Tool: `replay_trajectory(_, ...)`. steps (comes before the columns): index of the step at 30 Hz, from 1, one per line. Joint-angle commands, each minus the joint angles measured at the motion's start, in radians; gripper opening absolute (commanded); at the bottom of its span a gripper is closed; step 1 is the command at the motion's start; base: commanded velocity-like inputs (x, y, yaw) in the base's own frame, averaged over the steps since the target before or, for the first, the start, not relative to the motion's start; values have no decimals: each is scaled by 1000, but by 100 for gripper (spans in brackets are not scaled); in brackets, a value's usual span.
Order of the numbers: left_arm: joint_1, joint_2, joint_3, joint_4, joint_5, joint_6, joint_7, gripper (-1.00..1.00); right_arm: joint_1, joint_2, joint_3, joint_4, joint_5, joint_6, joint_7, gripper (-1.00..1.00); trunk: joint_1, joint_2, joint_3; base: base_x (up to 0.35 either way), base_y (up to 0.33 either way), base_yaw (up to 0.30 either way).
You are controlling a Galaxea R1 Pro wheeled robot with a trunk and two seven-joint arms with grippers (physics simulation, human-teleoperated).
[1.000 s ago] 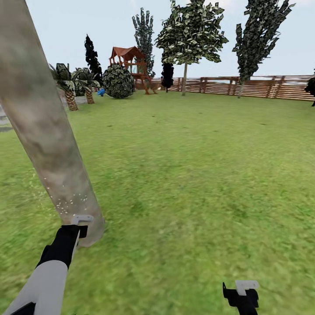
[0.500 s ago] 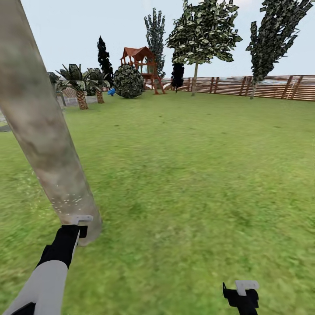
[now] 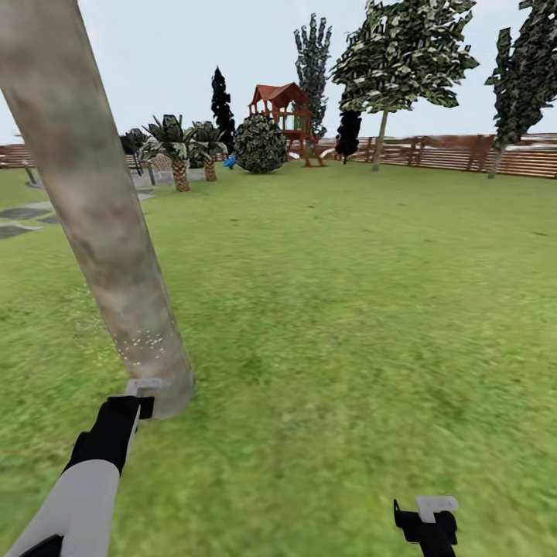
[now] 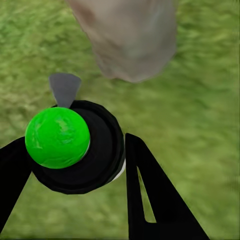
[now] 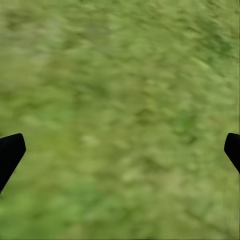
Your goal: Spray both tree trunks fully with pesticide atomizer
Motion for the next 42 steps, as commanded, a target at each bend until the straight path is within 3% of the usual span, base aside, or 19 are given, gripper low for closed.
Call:
replay_trajectory(1,-4,-1,1,-4,-7,4,-6,-100,0,0,-5,1,11,-3,-5,100,0,0,-1,0,-5,278)
replay_trajectory(7,-64,-5,0,-63,-8,26,-22,-100,-1,0,-6,0,11,-3,-5,100,0,0,-1,0,-1,278)
replay_trajectory(9,-122,-22,-9,-79,-8,90,-24,-100,-1,0,-5,1,11,-2,-5,100,0,0,-1,0,0,278)
replay_trajectory(13,-213,-31,-98,-82,-7,160,-26,-100,-1,0,-6,0,11,-3,-5,100,0,0,-1,0,0,197)
replay_trajectory(16,-222,6,-98,-82,1,173,-61,-100,-1,-1,-6,1,11,-3,-6,100,0,0,-1,0,0,12)
replay_trajectory(18,-214,82,-101,-82,2,175,-138,-100,-1,-1,-6,1,11,-3,-6,100,0,0,-1,0,0,1)
replay_trajectory(20,-209,102,-106,-82,1,174,-163,-100,-1,-1,-6,1,11,-3,-6,100,0,0,-1,0,0,0)
replay_trajectory(42,-212,96,-106,-83,1,175,-173,-100,0,-1,-6,1,11,-2,-6,100,0,0,-1,32,-225,0)
